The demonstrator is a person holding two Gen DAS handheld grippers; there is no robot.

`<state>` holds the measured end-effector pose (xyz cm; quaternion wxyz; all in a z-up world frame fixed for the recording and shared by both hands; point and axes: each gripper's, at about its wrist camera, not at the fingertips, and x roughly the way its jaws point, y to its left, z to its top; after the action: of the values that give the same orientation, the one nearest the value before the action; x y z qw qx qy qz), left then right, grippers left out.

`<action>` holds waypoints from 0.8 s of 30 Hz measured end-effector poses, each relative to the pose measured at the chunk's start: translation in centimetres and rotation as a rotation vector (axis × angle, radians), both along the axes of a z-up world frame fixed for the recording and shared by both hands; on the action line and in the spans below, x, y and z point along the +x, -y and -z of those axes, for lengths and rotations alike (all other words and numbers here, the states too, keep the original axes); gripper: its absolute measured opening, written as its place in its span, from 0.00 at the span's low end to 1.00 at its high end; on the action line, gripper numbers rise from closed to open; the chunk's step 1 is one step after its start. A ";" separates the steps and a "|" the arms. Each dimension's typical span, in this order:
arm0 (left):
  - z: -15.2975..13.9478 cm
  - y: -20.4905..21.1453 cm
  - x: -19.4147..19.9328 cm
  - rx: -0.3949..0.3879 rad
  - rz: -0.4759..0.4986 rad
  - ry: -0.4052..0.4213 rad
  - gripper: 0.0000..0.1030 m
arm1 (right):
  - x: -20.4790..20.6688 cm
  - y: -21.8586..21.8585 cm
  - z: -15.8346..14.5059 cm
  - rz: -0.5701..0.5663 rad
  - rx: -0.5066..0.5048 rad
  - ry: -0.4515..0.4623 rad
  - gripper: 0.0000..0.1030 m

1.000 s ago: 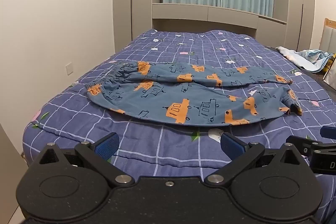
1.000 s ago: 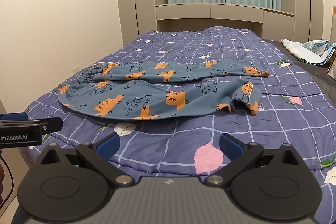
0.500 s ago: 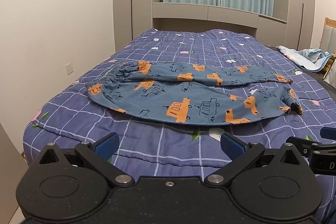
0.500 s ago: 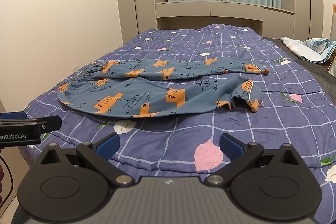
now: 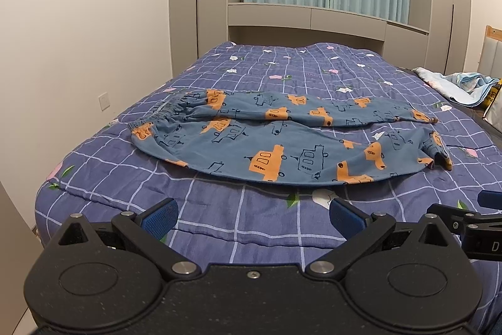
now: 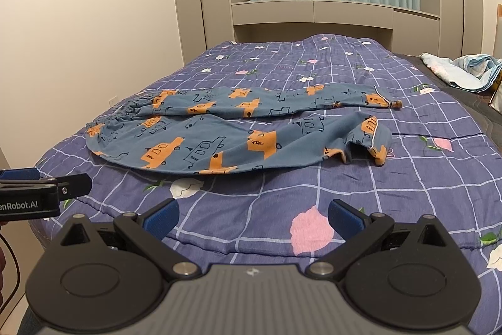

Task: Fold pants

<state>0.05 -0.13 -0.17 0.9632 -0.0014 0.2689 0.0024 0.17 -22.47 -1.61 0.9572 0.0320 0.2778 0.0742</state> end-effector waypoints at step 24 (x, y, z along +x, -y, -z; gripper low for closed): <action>0.3 -0.2 -0.3 0.001 0.000 -0.006 0.99 | 0.0 0.2 0.1 0.007 0.011 -0.011 1.00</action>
<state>-0.25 0.06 -0.49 0.9623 -0.0010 0.2719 0.0025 0.16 -22.64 -1.73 0.9558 0.0389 0.2824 0.0721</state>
